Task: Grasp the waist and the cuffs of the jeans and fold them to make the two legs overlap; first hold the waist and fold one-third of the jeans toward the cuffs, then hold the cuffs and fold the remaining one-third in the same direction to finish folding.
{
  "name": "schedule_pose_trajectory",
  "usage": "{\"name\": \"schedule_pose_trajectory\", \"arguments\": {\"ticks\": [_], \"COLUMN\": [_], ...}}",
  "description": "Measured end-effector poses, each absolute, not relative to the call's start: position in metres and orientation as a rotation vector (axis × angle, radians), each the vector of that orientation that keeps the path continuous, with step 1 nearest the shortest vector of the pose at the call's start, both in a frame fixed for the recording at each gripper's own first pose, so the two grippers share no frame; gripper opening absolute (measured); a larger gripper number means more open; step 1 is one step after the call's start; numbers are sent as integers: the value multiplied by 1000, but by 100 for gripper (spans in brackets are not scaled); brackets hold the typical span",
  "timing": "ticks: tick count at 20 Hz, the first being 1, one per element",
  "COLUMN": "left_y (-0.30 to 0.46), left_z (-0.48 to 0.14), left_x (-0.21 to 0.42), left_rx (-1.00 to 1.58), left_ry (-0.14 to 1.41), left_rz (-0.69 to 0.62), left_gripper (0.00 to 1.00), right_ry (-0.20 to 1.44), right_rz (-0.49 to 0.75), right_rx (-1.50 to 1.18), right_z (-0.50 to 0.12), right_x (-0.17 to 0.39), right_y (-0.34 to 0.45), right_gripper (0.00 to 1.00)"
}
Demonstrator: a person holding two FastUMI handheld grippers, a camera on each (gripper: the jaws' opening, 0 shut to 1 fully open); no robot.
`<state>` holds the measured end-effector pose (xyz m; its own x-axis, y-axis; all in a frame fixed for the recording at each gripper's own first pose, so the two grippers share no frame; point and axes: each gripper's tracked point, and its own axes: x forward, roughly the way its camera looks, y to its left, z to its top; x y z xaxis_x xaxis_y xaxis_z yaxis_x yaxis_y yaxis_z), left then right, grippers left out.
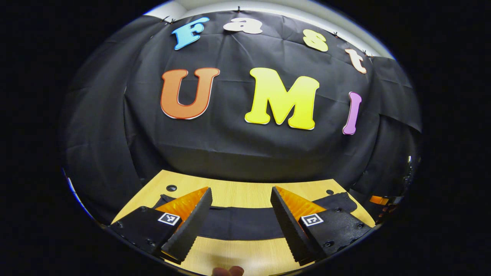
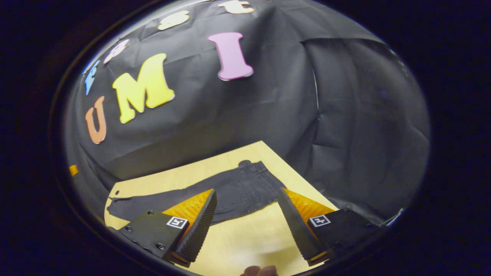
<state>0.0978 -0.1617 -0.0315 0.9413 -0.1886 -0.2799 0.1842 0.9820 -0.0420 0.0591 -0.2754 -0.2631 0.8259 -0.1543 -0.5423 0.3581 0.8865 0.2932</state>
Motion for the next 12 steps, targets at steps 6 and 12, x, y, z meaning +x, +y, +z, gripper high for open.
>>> {"name": "schedule_pose_trajectory", "arguments": {"ticks": [6,12], "left_y": [-180,-199], "left_z": [-41,-53], "left_x": [93,93], "left_rx": [-8,-5], "left_ry": [339,371], "left_rz": [-145,-120], "left_gripper": [98,99], "right_ry": [586,650], "right_rz": [-361,-347], "right_rx": [500,509], "right_z": [-344,-399], "right_x": [108,142], "right_y": [-327,-337], "right_gripper": [94,99]}}
